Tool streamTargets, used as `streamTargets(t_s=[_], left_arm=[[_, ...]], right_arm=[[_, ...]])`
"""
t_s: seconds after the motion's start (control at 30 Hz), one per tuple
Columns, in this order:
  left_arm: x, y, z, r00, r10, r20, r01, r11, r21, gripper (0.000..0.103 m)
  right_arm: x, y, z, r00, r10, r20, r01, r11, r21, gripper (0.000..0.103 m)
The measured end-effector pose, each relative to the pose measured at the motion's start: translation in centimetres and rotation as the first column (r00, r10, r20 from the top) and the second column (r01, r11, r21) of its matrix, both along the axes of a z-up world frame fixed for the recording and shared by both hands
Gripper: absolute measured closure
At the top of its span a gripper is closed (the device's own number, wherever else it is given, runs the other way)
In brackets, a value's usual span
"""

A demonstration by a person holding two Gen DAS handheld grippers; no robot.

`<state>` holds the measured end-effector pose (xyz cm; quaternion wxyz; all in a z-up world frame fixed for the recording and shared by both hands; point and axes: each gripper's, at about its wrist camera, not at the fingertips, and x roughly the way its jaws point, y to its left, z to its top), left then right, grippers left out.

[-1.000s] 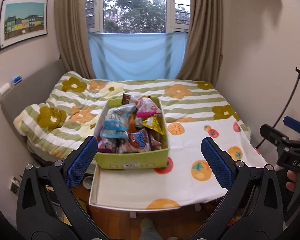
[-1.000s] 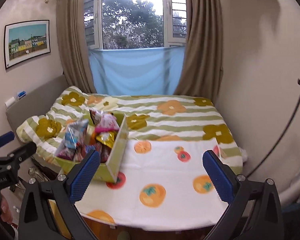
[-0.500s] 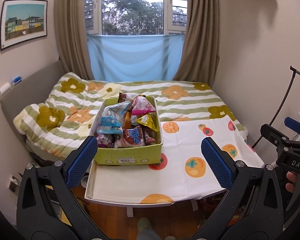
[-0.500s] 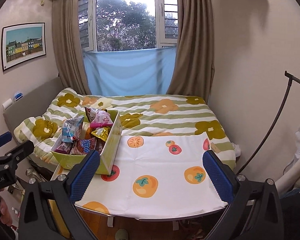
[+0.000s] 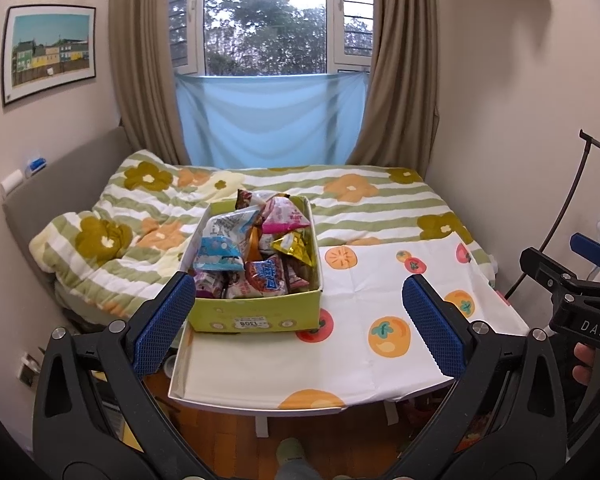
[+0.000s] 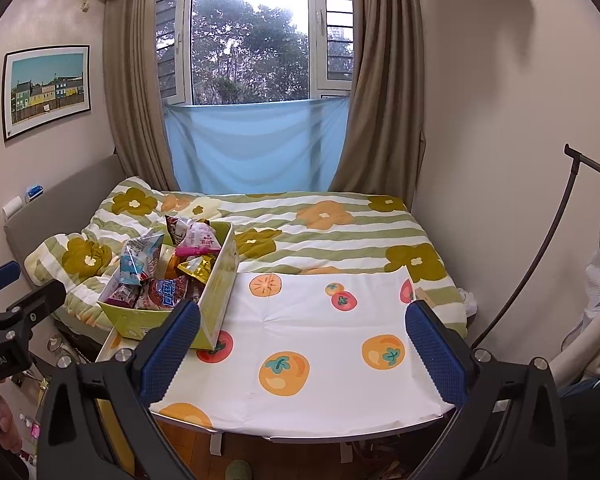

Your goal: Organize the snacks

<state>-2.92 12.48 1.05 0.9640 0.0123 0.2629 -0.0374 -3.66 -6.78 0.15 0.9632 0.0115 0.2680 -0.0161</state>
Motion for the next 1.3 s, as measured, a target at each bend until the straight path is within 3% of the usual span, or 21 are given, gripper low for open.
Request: streamTargets(t_s=[1.07, 1.3], left_arm=[[0.4, -0.8, -0.1, 1.000, 0.003, 0.002, -0.003, 1.000, 0.022, 0.001], [1.4, -0.1, -1.1, 0.999, -0.014, -0.036, 0.014, 1.000, -0.020, 0.001]], right_arm=[[0.2, -0.3, 0.3, 1.000, -0.019, -0.005, 0.019, 1.000, 0.020, 0.001], [0.7, 0.2, -0.1, 1.000, -0.007, -0.015, 0.007, 1.000, 0.015, 0.001]])
